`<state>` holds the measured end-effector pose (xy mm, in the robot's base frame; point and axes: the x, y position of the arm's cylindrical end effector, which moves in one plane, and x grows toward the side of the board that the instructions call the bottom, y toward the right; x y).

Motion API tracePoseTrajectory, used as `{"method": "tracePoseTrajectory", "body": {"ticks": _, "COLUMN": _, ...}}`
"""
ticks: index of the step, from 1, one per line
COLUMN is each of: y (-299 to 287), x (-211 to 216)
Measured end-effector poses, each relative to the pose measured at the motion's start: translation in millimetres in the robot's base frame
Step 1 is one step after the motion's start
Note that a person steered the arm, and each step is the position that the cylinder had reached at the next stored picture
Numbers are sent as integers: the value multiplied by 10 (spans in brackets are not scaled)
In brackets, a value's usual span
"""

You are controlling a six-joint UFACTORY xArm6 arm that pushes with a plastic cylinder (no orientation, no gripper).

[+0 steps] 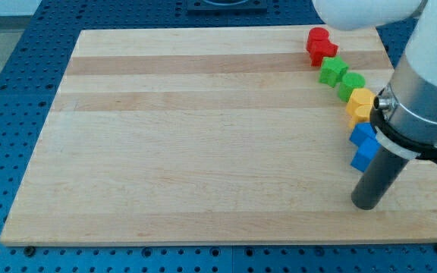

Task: Slide the blue cube left a bit

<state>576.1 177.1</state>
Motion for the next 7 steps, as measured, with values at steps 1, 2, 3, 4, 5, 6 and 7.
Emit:
{"method": "tracePoseTrajectory", "body": {"ticks": 1, "y": 0, "x": 0}}
{"method": "tracePoseTrajectory", "body": {"ticks": 2, "y": 23, "x": 202}}
{"method": "tracePoseTrajectory", "body": {"ticks": 3, "y": 411, "x": 361}}
{"method": "tracePoseTrajectory", "body": {"ticks": 4, "y": 1083, "x": 78}}
{"method": "tracePoseTrajectory", "body": {"ticks": 5, "y": 1292, "x": -475}}
{"method": "tracePoseTrajectory", "body": {"ticks": 6, "y": 1125, "x": -776}}
{"method": "tracePoseTrajectory", "body": {"ticks": 7, "y": 584, "x": -794}}
